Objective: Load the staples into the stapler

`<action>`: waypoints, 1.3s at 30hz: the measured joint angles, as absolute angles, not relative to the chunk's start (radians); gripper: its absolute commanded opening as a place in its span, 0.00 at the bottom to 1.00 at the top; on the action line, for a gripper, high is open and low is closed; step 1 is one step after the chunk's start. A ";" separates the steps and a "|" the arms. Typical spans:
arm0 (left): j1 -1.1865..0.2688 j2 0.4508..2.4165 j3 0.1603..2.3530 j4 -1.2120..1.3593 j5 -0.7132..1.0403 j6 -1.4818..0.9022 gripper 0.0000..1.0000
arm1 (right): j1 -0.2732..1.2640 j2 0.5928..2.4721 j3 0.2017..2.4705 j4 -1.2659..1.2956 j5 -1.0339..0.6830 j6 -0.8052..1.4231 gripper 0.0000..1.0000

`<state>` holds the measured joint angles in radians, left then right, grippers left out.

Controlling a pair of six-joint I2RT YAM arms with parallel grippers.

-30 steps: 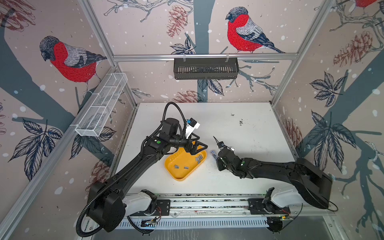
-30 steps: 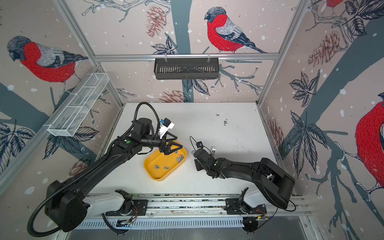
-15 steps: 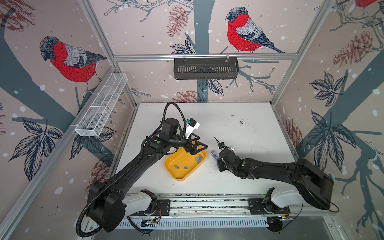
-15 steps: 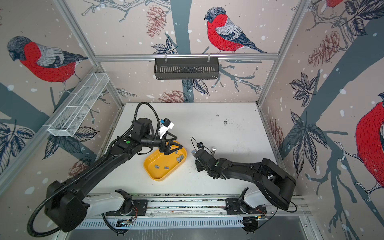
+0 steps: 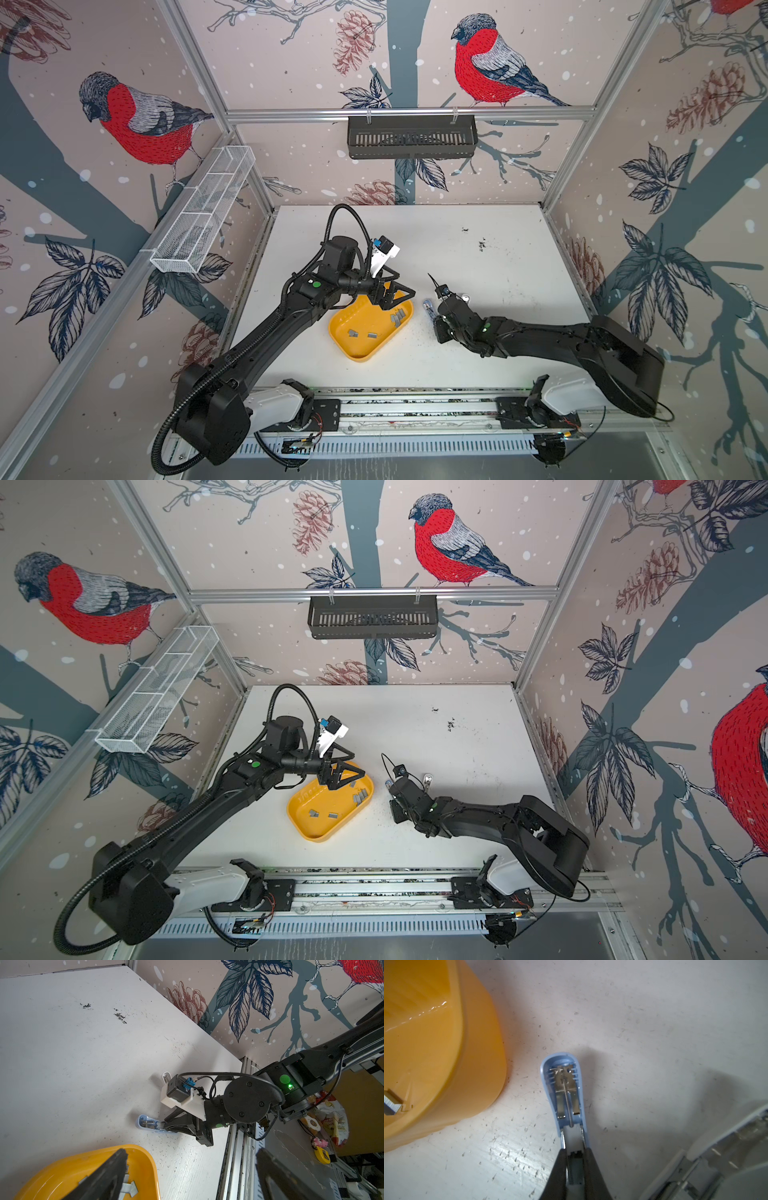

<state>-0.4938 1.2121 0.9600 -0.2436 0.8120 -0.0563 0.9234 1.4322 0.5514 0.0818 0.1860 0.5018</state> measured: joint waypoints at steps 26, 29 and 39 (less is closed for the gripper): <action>-0.494 1.212 0.960 -0.244 0.812 -0.056 0.96 | 0.927 1.407 0.576 0.069 0.179 0.497 0.11; -0.494 1.213 0.960 -0.244 0.812 -0.056 0.96 | 0.927 1.409 0.580 0.056 0.192 0.491 0.11; -0.494 1.213 0.960 -0.244 0.812 -0.056 0.96 | 0.929 1.436 0.588 0.047 0.216 0.446 0.11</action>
<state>-0.4938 1.2125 0.9600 -0.2436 0.8116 -0.0563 0.9287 1.4361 0.5880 0.0467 0.2165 0.4458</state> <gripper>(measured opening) 0.964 0.155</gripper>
